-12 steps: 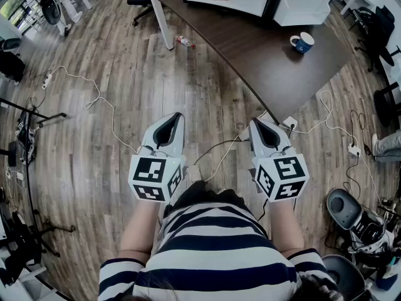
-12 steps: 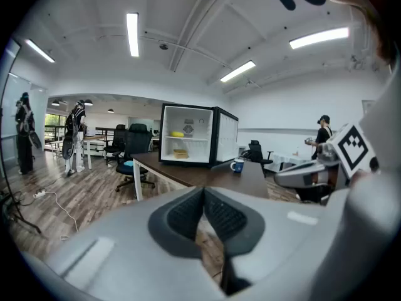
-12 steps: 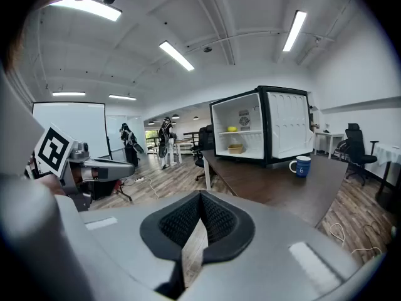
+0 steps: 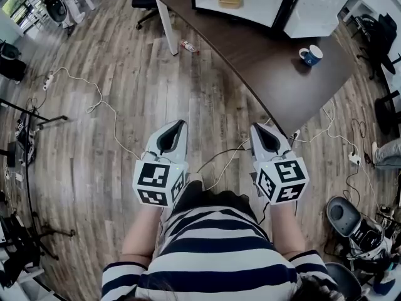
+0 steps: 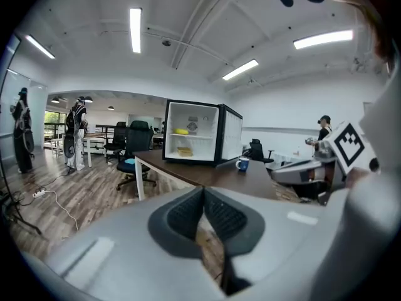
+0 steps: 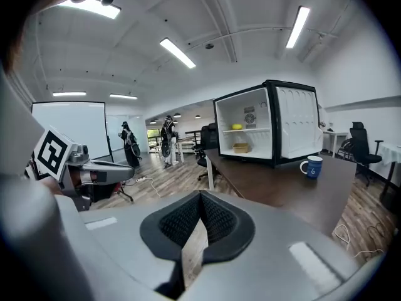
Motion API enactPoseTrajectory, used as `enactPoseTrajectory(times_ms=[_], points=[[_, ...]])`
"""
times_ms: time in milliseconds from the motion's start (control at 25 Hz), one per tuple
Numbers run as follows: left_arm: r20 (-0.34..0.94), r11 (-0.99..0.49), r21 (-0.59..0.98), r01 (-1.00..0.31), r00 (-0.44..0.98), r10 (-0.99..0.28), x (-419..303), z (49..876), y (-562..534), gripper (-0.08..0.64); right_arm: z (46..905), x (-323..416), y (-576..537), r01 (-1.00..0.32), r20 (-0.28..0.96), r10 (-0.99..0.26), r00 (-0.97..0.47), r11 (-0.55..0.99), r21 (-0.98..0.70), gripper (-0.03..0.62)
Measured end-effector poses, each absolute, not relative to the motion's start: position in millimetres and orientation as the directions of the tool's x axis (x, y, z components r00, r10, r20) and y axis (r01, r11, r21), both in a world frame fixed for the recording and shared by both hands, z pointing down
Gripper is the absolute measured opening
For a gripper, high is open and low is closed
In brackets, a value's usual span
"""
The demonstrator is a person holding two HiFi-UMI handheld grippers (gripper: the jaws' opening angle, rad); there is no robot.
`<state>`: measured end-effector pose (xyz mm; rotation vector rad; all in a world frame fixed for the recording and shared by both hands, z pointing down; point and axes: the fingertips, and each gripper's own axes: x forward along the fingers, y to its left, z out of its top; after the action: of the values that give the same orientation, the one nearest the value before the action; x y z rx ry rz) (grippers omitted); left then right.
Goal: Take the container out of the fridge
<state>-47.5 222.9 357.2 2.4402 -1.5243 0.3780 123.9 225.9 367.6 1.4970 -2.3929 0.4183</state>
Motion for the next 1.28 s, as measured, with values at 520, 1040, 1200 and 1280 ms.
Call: enactPoseTrajectory(times_ms=[520,1040,1200,1280], points=[[0.342,-0.42,0.068,-0.905,0.416,-0.842,-105,365,171,0.0,374,67,166,-0.896,0.418,-0.804,-0.423,0.44,-0.06,-0.008],[0.351,-0.423,0.059,-0.904,0.416,-0.839,-141,367,157,0.0,378,27,137,-0.882,0.433,-0.785,-0.442,0.469,-0.05,-0.006],[0.35,-0.427,0.06,-0.902,0.419,-0.837,-142,366,151,0.0,377,25,127,-0.88,0.439,-0.782,-0.441,0.473,-0.042,-0.006],[0.355,-0.424,0.06,-0.904,0.416,-0.837,-142,368,147,0.0,379,24,120,-0.878,0.443,-0.779,-0.444,0.477,-0.042,-0.008]])
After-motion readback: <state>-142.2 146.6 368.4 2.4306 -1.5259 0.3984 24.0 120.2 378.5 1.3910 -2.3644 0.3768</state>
